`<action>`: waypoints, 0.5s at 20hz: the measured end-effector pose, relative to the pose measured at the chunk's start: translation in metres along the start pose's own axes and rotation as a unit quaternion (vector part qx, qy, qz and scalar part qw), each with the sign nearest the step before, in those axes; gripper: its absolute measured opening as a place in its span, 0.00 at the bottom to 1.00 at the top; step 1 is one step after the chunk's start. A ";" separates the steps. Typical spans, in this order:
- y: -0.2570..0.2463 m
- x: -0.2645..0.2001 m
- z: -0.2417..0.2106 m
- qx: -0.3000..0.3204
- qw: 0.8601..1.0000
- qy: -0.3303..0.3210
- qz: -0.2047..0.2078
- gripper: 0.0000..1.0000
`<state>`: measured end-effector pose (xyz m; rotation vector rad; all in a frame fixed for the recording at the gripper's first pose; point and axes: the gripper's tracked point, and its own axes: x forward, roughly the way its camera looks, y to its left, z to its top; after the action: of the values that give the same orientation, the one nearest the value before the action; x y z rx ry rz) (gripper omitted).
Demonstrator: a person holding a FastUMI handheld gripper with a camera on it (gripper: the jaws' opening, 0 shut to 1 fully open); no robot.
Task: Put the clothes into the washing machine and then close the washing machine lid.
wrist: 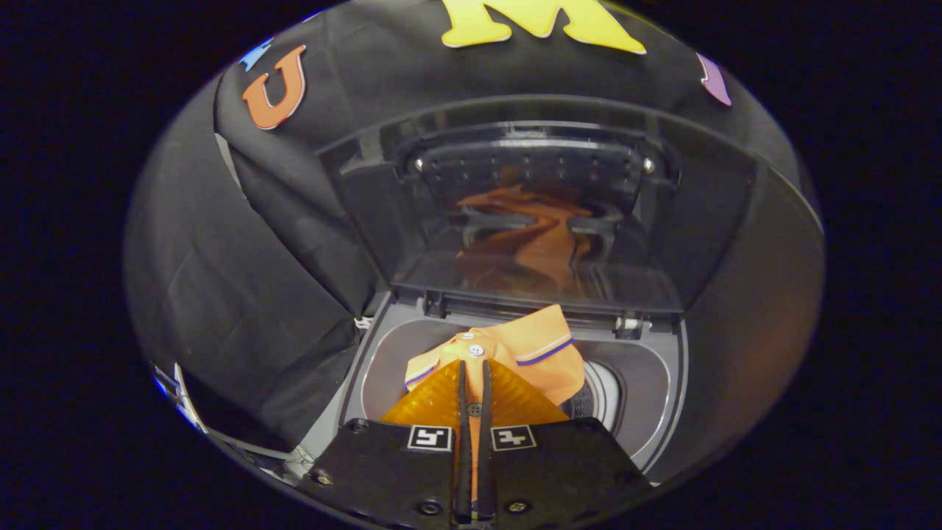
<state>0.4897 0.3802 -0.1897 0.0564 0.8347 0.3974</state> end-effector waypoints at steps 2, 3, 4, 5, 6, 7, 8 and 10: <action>0.000 0.013 -0.011 -0.002 1.000 0.010 -0.005 0.07; -0.003 0.021 -0.017 -0.005 1.000 0.017 -0.012 0.07; -0.006 0.025 -0.027 -0.003 0.999 0.029 -0.018 0.07; -0.008 0.031 -0.036 0.004 0.999 0.040 -0.021 0.07; -0.012 0.038 -0.044 0.010 0.998 0.050 -0.029 0.07; -0.015 0.043 -0.049 0.014 0.998 0.054 -0.033 0.06; -0.017 0.046 -0.054 0.016 0.997 0.059 -0.038 0.06; -0.019 0.050 -0.063 0.018 0.997 0.069 -0.041 0.06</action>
<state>0.4800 0.3740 -0.2713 0.0271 0.9778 0.3109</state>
